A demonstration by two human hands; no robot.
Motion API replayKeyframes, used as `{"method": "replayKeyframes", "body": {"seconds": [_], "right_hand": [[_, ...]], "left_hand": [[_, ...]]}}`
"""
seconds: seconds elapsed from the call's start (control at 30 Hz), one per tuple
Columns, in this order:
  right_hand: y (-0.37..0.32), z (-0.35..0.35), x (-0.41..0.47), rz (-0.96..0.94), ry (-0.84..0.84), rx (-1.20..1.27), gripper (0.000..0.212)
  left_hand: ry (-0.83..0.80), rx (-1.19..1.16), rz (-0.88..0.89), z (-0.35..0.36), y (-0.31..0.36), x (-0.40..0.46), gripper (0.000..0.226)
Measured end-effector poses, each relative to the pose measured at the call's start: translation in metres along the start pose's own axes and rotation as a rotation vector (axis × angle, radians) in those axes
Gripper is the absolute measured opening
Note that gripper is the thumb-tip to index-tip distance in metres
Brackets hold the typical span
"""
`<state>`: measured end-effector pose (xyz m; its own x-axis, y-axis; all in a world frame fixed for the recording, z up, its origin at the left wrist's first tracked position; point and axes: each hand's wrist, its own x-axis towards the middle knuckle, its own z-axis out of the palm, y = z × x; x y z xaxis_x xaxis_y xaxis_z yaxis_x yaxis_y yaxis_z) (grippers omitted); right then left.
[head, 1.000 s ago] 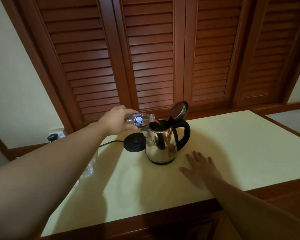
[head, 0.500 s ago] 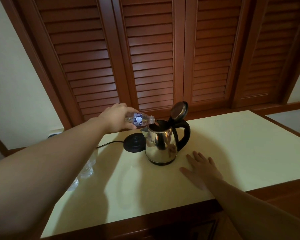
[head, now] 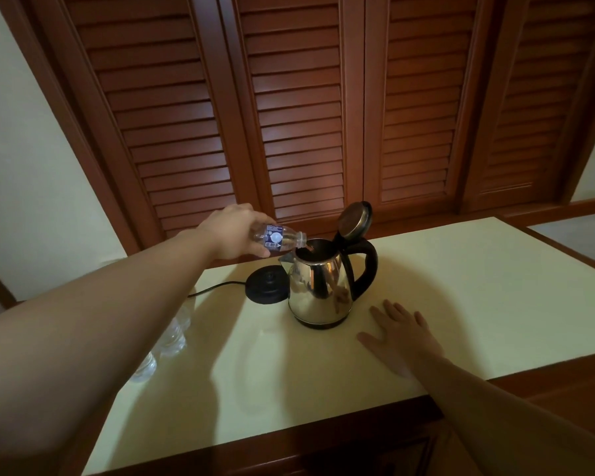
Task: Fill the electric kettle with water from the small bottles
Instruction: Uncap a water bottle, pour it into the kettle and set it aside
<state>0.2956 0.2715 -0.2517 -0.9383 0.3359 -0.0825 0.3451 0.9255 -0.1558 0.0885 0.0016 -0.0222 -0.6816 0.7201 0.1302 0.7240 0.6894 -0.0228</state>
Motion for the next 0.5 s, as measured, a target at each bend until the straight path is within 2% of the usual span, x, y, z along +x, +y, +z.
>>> {"method": "replayKeyframes", "body": {"seconds": [0.2, 0.4, 0.5], "right_hand": [[0.0, -0.002, -0.001, 0.0, -0.012, -0.007, 0.089], [-0.001, -0.002, 0.0, 0.007, -0.006, 0.003, 0.099], [-0.001, -0.002, -0.001, 0.006, -0.006, -0.001, 0.09]], "left_hand": [[0.021, -0.011, 0.006, -0.002, 0.004, 0.004, 0.073], [0.006, -0.054, -0.001, -0.006, 0.012, 0.01, 0.057], [-0.01, -0.013, 0.025, -0.01, 0.017, 0.012, 0.059]]}}
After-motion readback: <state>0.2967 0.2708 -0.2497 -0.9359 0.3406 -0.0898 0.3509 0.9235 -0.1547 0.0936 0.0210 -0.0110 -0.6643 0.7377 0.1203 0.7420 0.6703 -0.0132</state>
